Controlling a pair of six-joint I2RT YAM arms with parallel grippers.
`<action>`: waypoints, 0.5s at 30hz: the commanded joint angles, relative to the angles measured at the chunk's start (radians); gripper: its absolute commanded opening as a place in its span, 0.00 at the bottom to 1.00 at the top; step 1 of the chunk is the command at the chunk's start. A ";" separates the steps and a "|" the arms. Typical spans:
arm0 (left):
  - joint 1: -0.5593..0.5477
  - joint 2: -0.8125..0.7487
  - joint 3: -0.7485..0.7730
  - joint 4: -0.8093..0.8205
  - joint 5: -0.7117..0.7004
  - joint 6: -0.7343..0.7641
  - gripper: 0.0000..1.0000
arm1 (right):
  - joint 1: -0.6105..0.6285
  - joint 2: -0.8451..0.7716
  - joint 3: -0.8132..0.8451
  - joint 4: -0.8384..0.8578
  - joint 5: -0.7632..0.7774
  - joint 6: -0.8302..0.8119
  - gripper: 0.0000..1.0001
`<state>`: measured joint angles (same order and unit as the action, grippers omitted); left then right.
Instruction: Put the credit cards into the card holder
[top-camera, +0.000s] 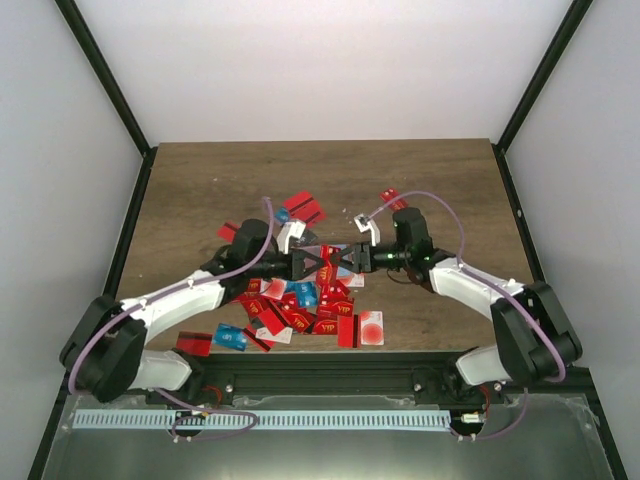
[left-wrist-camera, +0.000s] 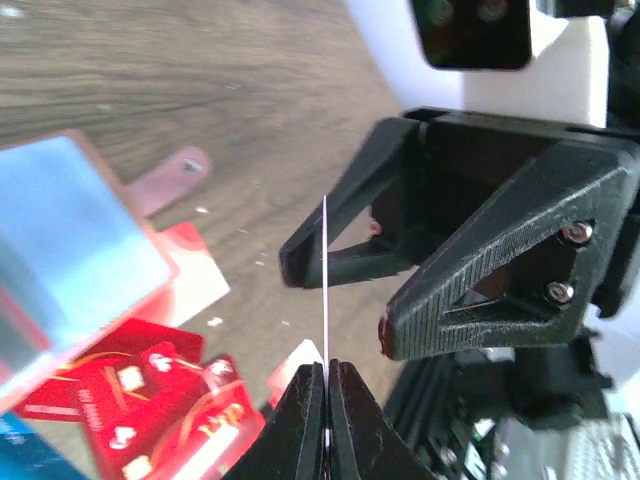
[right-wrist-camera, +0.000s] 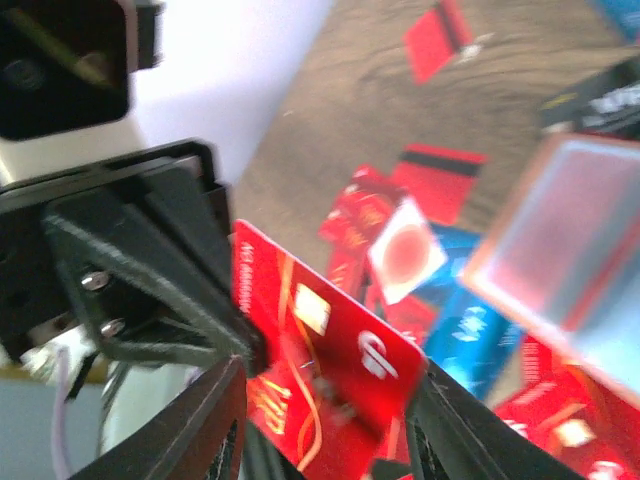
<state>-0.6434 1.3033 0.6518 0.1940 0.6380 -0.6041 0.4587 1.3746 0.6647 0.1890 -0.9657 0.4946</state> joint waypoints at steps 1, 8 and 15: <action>0.021 0.072 0.067 -0.091 -0.184 -0.032 0.04 | -0.024 0.067 0.058 -0.117 0.264 0.006 0.46; 0.081 0.213 0.129 -0.107 -0.156 -0.072 0.04 | -0.026 0.231 0.138 -0.163 0.312 0.014 0.45; 0.102 0.313 0.246 -0.283 -0.145 0.005 0.04 | -0.031 0.355 0.243 -0.270 0.406 -0.016 0.43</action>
<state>-0.5522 1.5875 0.8345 0.0154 0.4904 -0.6479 0.4397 1.6871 0.8352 -0.0074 -0.6411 0.5053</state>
